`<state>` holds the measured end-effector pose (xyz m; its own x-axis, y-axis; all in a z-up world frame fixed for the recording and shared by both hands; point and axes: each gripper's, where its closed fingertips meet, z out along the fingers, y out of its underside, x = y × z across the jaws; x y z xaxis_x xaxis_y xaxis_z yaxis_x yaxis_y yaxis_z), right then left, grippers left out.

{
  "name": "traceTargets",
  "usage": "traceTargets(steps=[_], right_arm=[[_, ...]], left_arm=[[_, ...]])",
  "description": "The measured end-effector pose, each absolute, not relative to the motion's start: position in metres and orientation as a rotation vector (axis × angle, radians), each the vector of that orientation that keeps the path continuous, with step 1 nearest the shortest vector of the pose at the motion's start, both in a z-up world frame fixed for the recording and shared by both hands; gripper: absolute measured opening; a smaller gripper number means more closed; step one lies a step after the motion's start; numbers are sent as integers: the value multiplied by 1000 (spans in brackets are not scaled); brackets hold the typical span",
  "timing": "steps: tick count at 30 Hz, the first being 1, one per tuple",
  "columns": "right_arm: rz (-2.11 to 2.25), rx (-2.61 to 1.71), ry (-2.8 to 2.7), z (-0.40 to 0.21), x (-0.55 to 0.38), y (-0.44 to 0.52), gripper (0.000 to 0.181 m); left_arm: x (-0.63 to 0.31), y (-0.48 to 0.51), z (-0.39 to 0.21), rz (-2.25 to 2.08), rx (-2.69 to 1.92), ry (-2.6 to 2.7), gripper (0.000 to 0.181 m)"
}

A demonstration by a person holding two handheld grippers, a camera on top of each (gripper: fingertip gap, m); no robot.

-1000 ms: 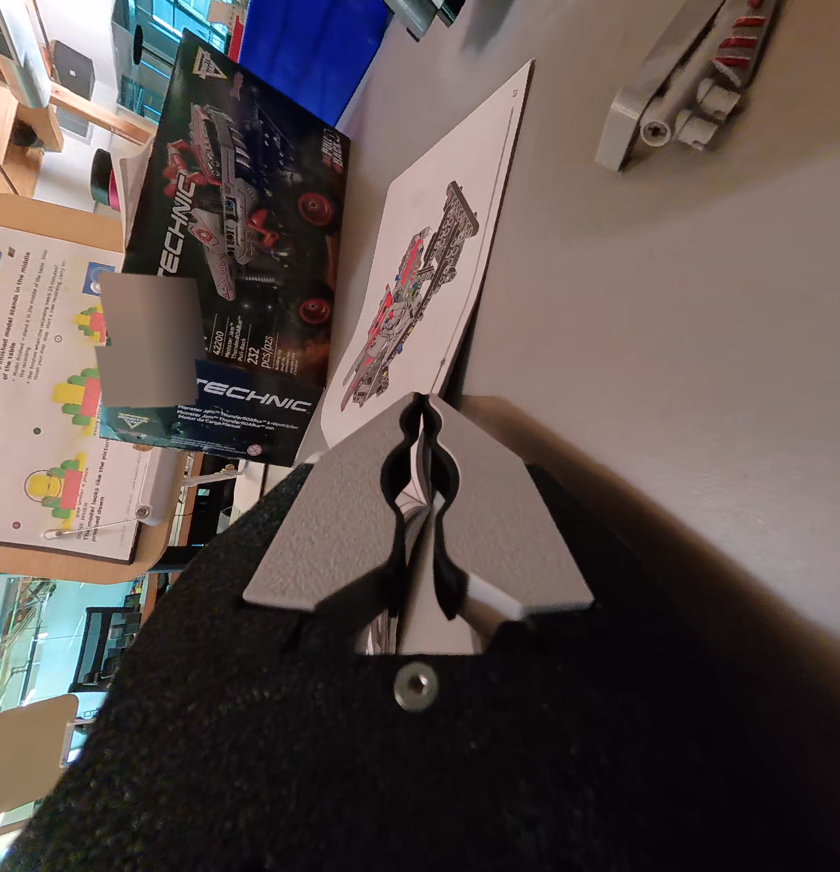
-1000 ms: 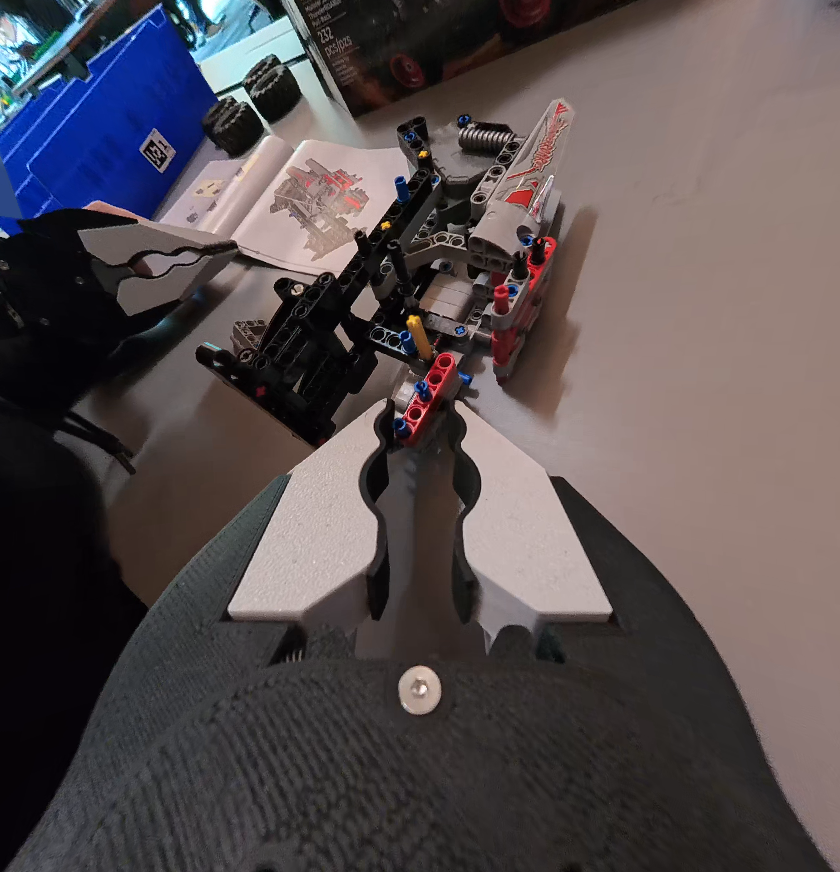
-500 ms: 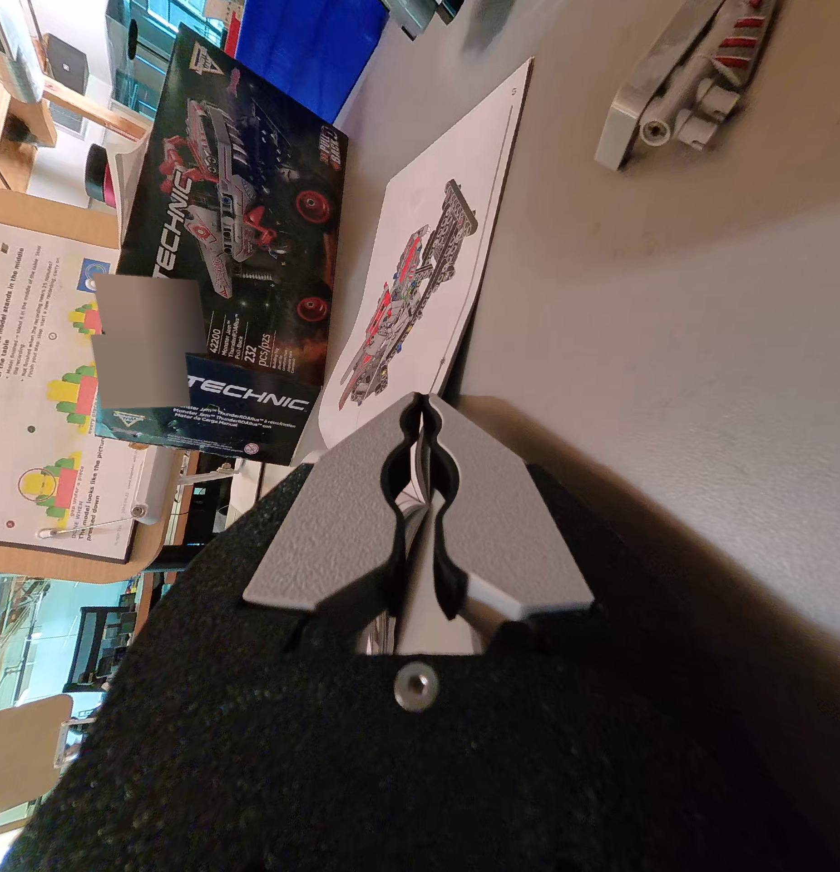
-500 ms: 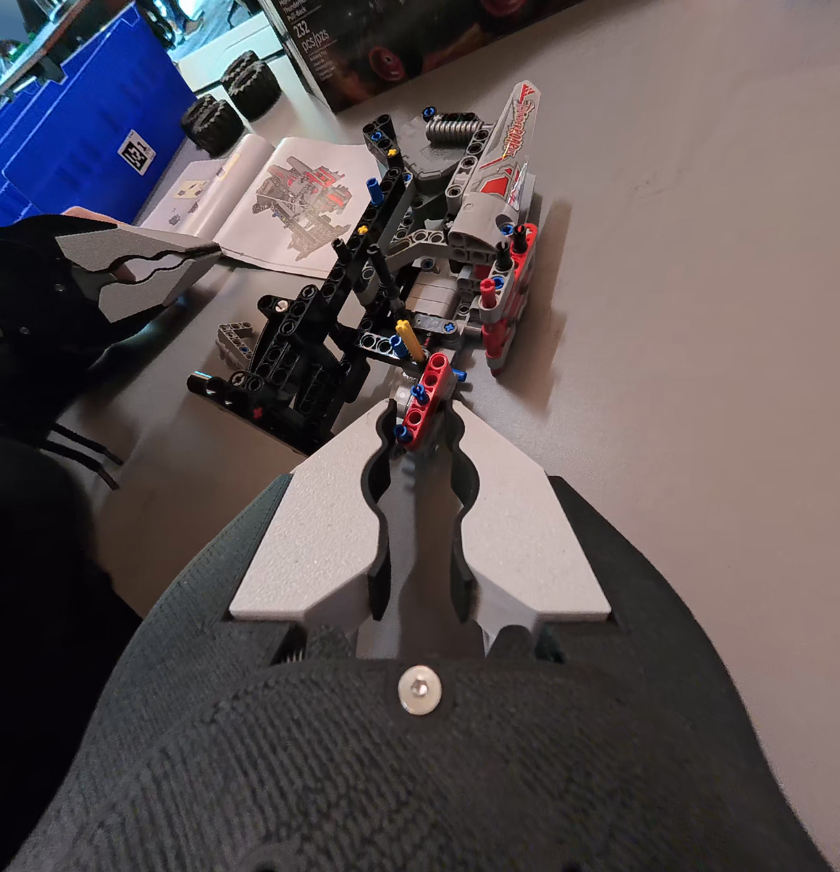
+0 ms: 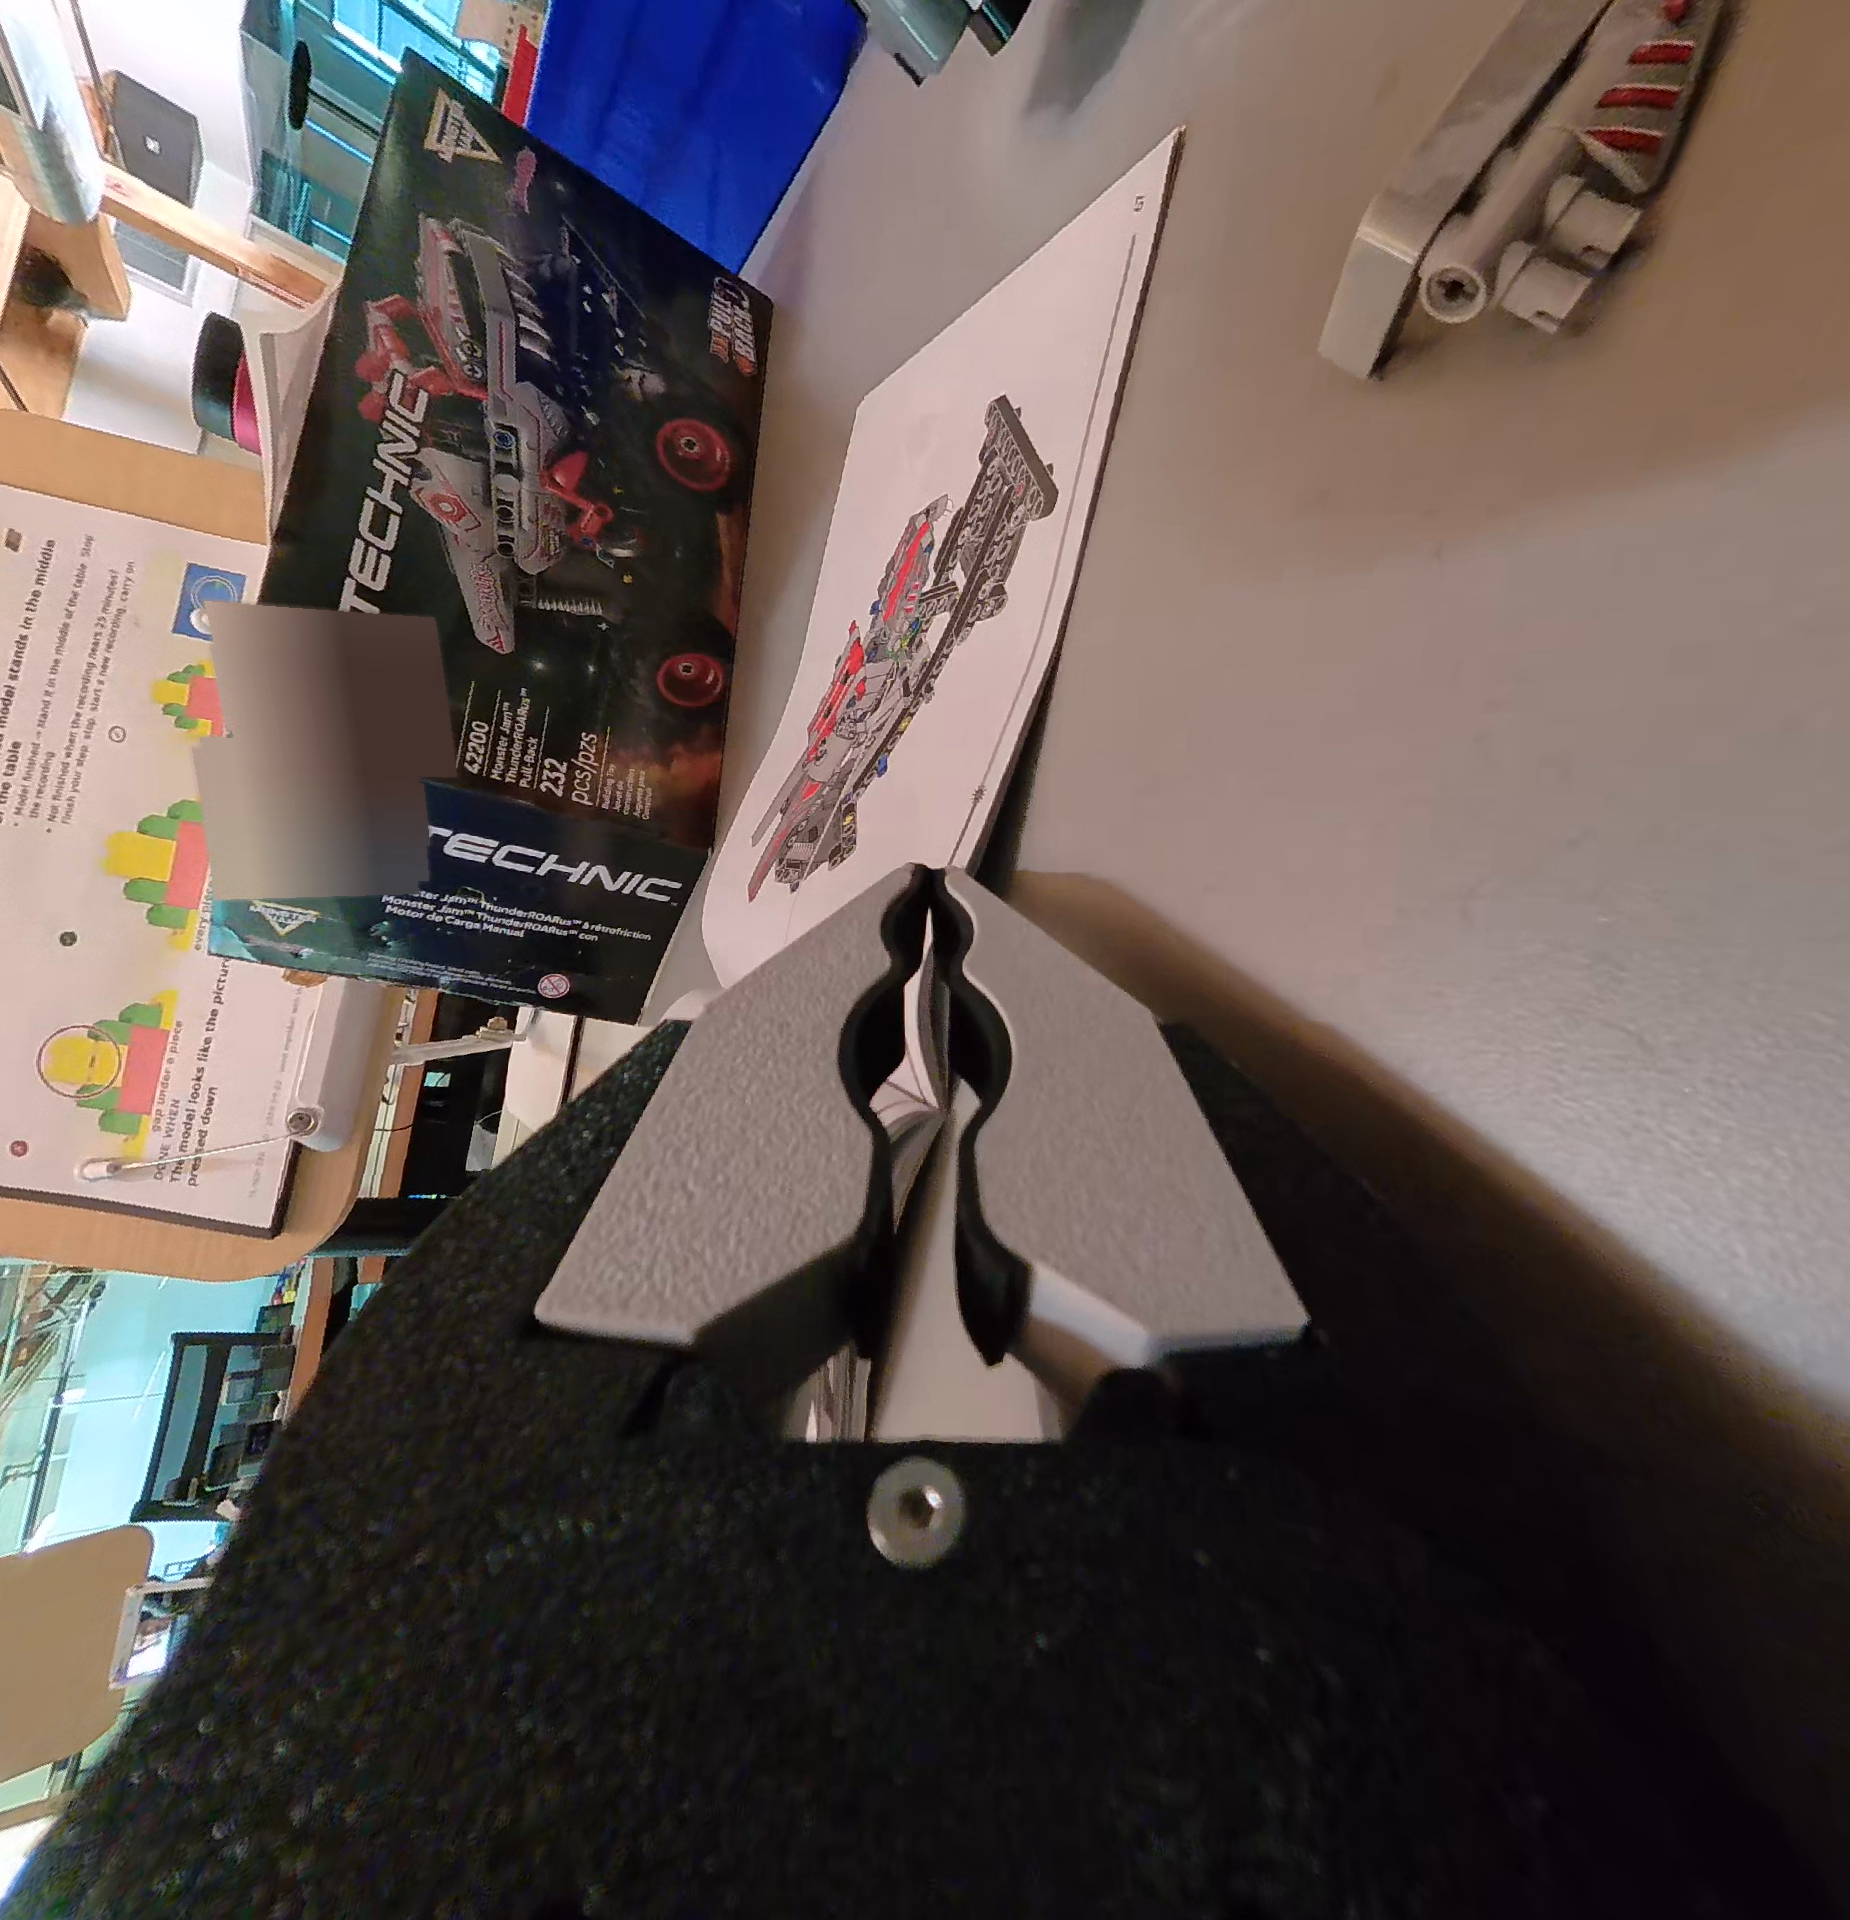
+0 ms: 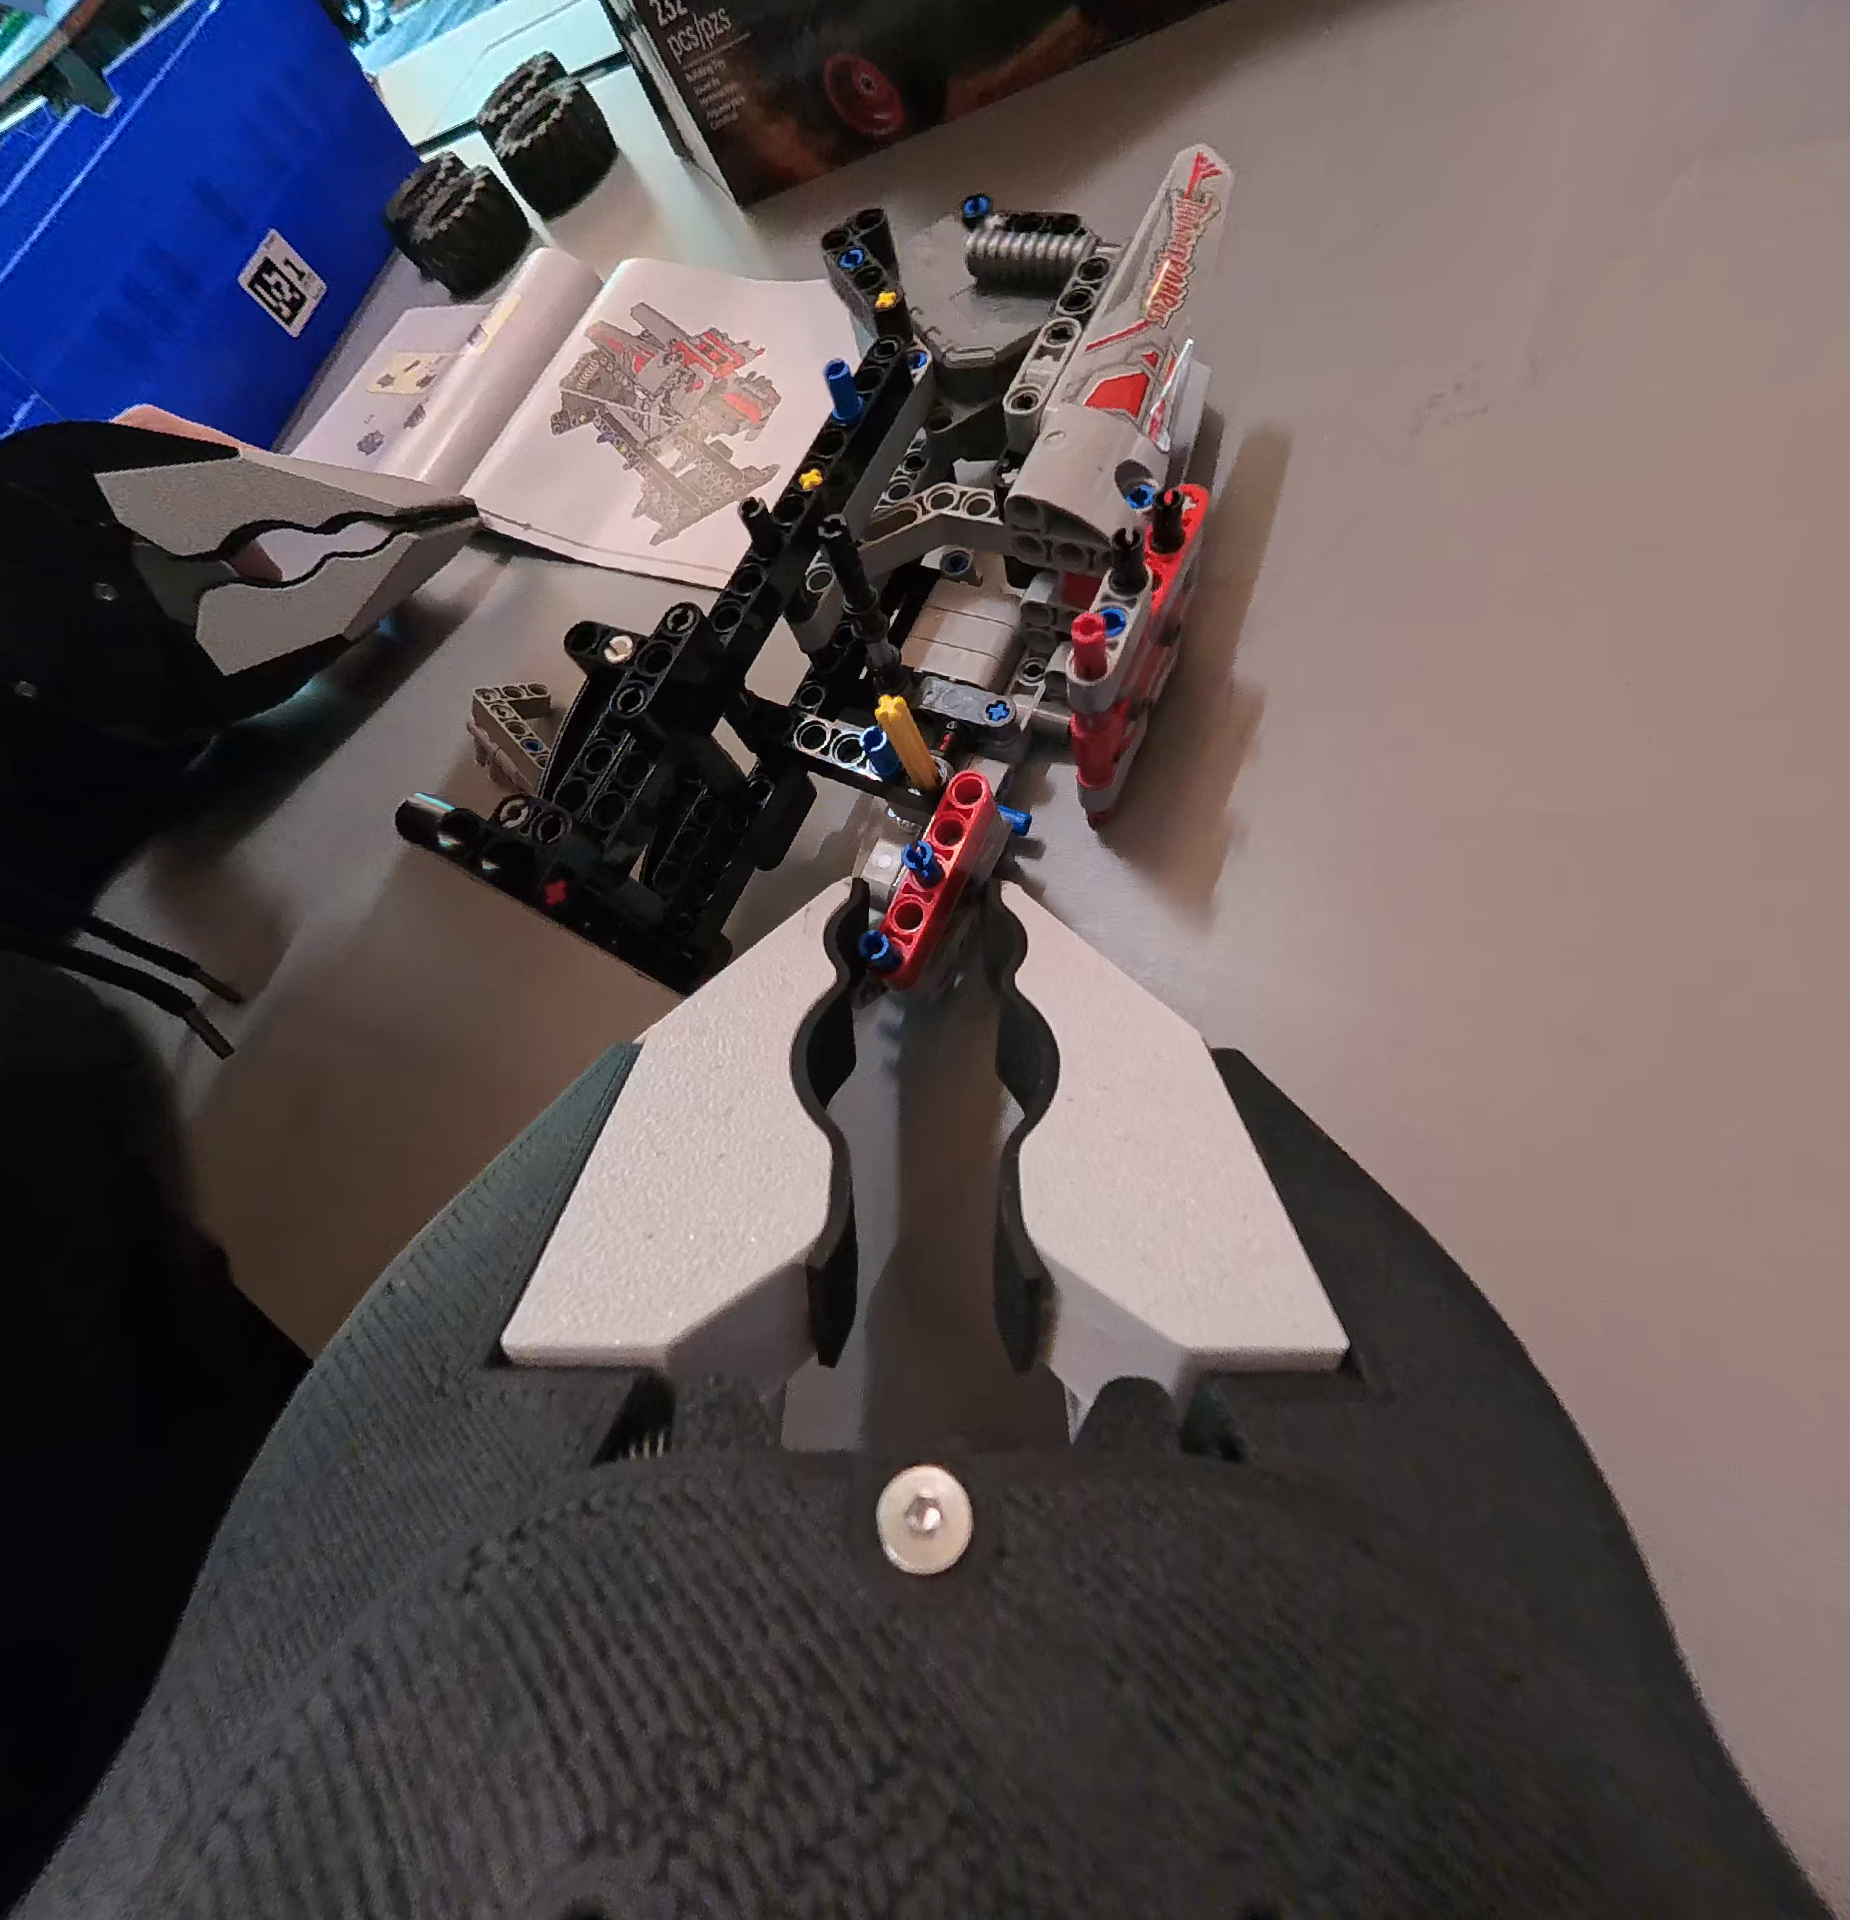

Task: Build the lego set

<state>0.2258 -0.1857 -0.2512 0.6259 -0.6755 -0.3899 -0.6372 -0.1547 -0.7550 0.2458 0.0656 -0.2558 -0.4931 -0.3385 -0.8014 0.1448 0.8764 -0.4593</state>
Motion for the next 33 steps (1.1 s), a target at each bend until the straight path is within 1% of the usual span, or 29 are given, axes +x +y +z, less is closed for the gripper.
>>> traceTargets(steps=[20,23,25,27,29,33], right_arm=[[-97,-1812,1082,-248,231,-192,17],[-111,-1807,1089,-247,232,-194,21],[-114,-1799,1097,-247,233,-195,30],[-114,-1788,1094,-245,233,-195,34],[-136,-1771,1094,-243,234,-197,44],[-167,-1745,1142,-244,230,-203,52]], left_arm=[[247,69,-253,-585,-157,1988,0],[247,68,-253,-583,-154,1989,0],[247,67,-253,-585,-152,1989,0],[247,67,-253,-584,-149,1987,0],[247,67,-254,-580,-151,1990,0],[248,67,-253,-580,-154,1987,0]])
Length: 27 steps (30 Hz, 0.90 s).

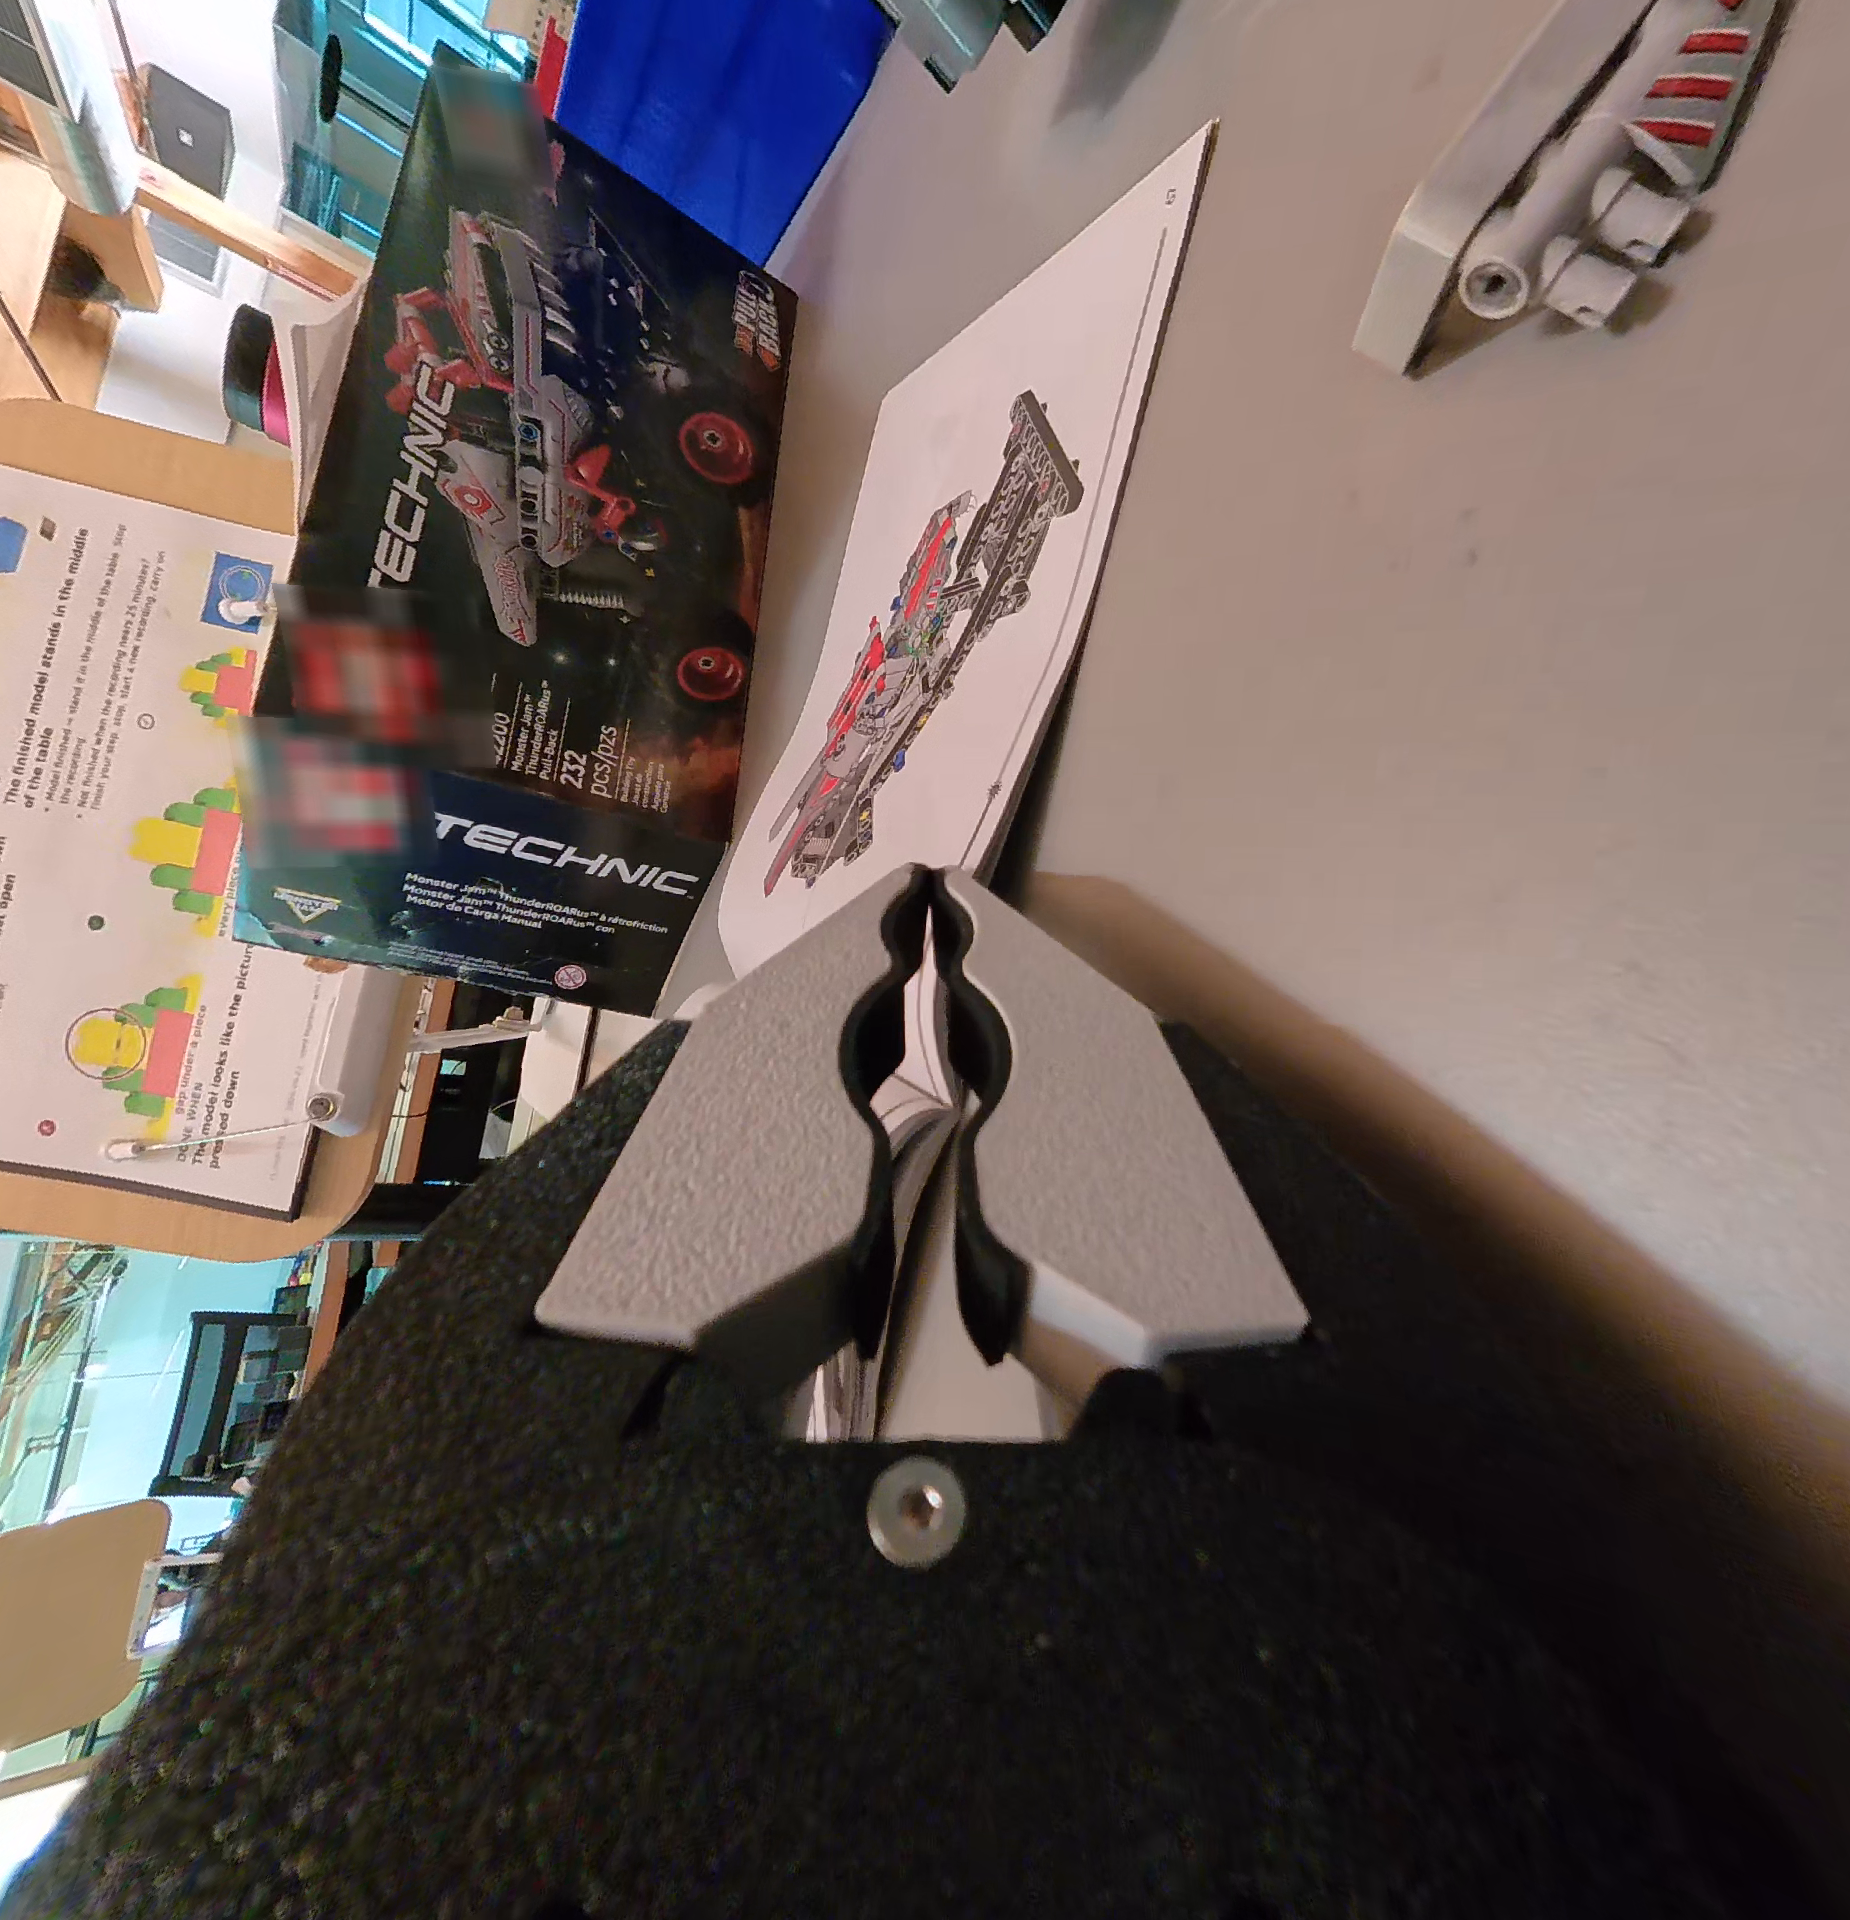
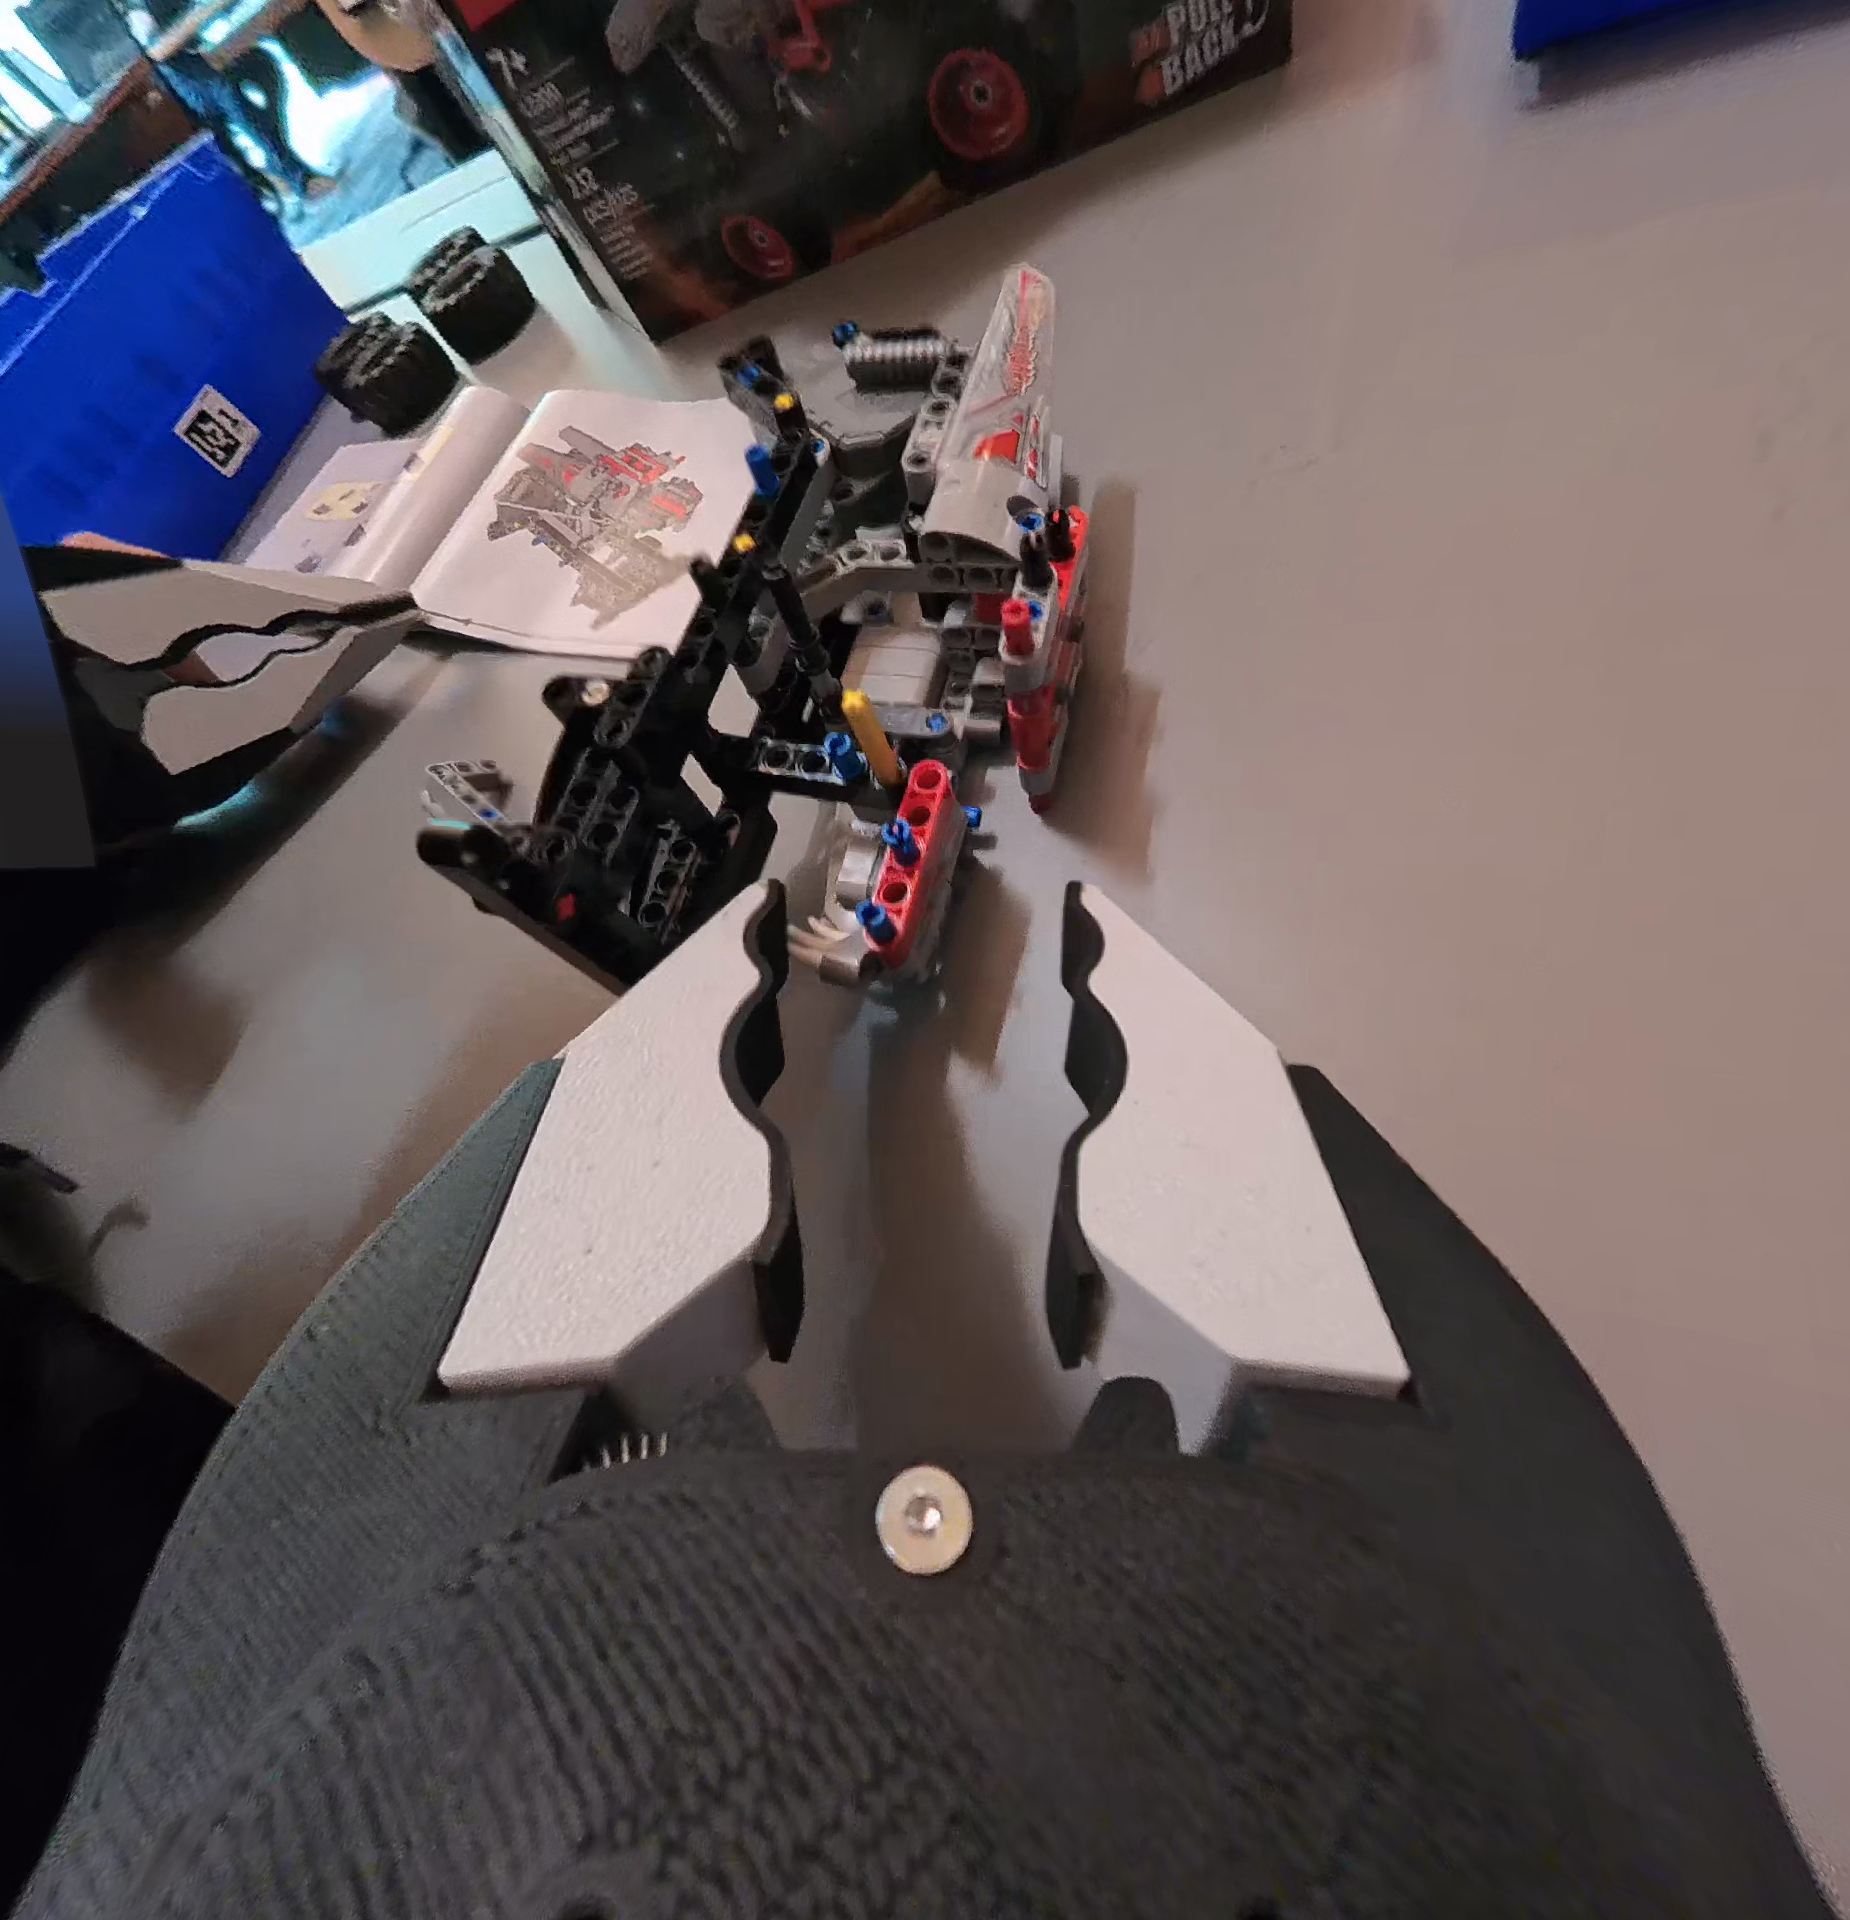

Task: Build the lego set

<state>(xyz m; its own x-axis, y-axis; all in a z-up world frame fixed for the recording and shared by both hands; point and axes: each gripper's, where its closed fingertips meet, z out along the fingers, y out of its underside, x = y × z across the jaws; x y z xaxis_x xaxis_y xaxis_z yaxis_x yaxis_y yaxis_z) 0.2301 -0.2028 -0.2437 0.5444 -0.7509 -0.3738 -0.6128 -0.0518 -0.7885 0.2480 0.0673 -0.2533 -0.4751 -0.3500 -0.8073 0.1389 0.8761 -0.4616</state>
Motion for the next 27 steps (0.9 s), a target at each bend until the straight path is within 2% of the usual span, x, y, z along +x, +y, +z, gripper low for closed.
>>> traceTargets(steps=[2,8,19,27], right_arm=[[-185,-1750,1166,-249,226,-205,56],[-195,-1697,1160,-245,220,-201,47],[-257,-1691,1168,-235,203,-204,61],[-237,-1748,1162,-250,204,-186,41]], left_arm=[[248,68,-253,-577,-155,1982,0],[249,67,-252,-571,-148,1977,0],[249,64,-251,-557,-132,1964,0],[250,63,-252,-530,-109,1954,0]])
